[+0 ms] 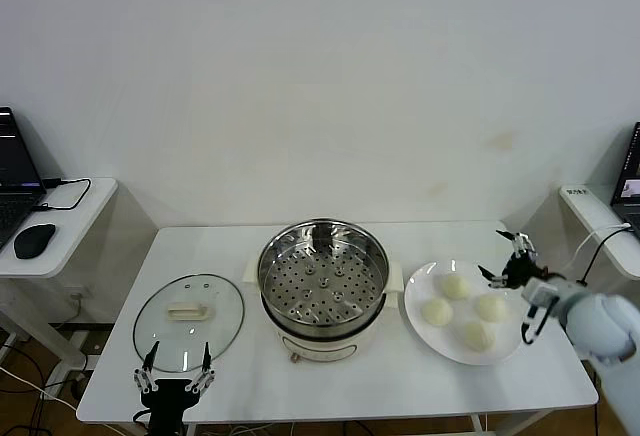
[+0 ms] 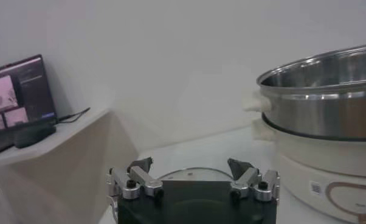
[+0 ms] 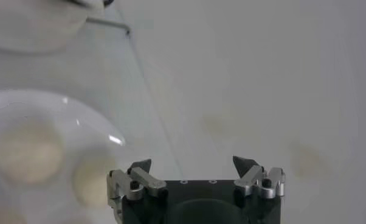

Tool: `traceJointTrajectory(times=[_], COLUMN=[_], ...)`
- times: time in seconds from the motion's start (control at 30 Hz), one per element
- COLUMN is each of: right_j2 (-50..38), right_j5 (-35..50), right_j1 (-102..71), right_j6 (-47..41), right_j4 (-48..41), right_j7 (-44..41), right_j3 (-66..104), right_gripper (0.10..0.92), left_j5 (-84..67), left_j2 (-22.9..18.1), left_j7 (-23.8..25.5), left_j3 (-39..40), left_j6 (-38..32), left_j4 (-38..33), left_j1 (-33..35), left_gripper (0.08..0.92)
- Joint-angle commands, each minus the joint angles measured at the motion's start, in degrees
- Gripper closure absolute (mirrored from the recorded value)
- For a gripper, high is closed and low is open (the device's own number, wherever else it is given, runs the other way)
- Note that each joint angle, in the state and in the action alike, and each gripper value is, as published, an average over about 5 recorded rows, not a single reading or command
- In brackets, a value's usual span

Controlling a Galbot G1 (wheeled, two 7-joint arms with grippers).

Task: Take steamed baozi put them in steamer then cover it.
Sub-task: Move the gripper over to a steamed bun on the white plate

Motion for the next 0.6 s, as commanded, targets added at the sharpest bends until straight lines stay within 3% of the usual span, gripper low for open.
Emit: traceJointTrajectory(times=[0.03,0.3,0.6], right_j2=[-5.7,0.6,8.5], right_j5=[4.8,3.5,0.9], right_j1=[26.5,41.6,45.9], right_j6=[-0.1,5.4,6.9], right_j4=[-13.6,-21.9,-29.3], right_j7=[-18.0,-27.1,-26.0], right_j3=[-28.9,-44.2,-49.7], right_gripper=[0.203,0.203,0.203], left_j5=[0.9,0.7,0.4], left_j2=[0.3,0.6,0.6], left_j7=[0.0,0.1,0.1], left_j3=[-0.9,-1.9,-3.1], left_j6=[0.1,0.1,0.0], left_j4=[0.5,1.1,1.4], left_j1=[0.0,-0.1,-0.4], left_gripper=[0.177,0.177,0.177])
